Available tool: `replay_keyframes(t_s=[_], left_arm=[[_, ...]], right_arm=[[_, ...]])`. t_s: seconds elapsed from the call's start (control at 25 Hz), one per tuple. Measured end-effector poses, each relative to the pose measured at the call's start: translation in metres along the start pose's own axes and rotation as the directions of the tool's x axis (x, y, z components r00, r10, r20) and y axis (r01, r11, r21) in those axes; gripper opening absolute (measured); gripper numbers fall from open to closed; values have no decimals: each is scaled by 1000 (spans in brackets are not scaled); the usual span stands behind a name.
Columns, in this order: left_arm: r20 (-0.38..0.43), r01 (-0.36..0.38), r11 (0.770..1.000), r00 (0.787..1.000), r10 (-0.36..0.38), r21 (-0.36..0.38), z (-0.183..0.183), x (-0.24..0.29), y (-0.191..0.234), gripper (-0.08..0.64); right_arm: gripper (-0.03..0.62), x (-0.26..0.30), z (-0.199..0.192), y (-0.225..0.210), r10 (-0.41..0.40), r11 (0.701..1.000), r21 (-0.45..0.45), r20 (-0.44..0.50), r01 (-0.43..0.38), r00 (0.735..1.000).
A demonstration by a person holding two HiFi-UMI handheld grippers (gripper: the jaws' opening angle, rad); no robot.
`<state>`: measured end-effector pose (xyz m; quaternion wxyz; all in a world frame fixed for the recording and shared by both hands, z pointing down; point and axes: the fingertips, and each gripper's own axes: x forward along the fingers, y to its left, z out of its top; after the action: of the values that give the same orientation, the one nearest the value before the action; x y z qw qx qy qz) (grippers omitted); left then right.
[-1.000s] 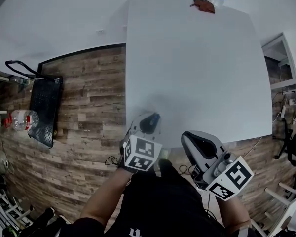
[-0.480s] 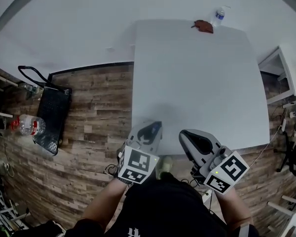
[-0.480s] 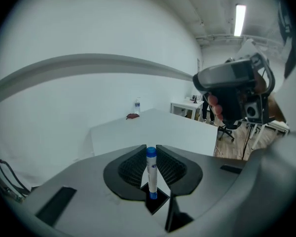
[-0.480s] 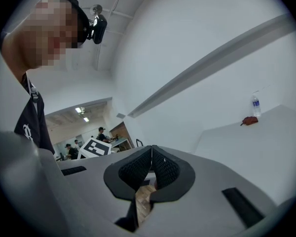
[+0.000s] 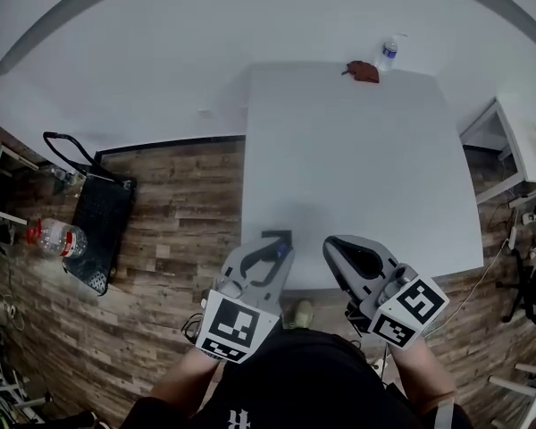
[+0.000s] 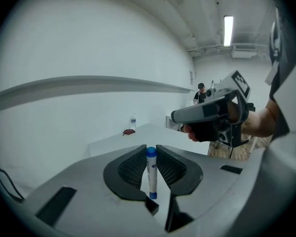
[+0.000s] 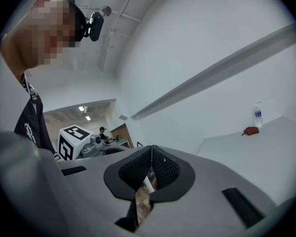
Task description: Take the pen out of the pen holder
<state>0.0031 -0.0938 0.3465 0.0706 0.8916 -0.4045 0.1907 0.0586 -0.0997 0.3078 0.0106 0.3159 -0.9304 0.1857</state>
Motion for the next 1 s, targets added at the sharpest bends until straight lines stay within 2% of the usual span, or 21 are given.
replay_keyframes(t_s=[0.52, 1.0], left_arm=[[97, 12, 1000, 995, -11, -9, 40, -29, -6, 64], [102, 24, 1000, 995, -23, -6, 41, -32, -6, 64]], right_arm=[[12, 1, 13, 13, 3, 996, -85, 14, -2, 1000], [11, 5, 12, 18, -4, 994, -109, -2, 4, 1000]])
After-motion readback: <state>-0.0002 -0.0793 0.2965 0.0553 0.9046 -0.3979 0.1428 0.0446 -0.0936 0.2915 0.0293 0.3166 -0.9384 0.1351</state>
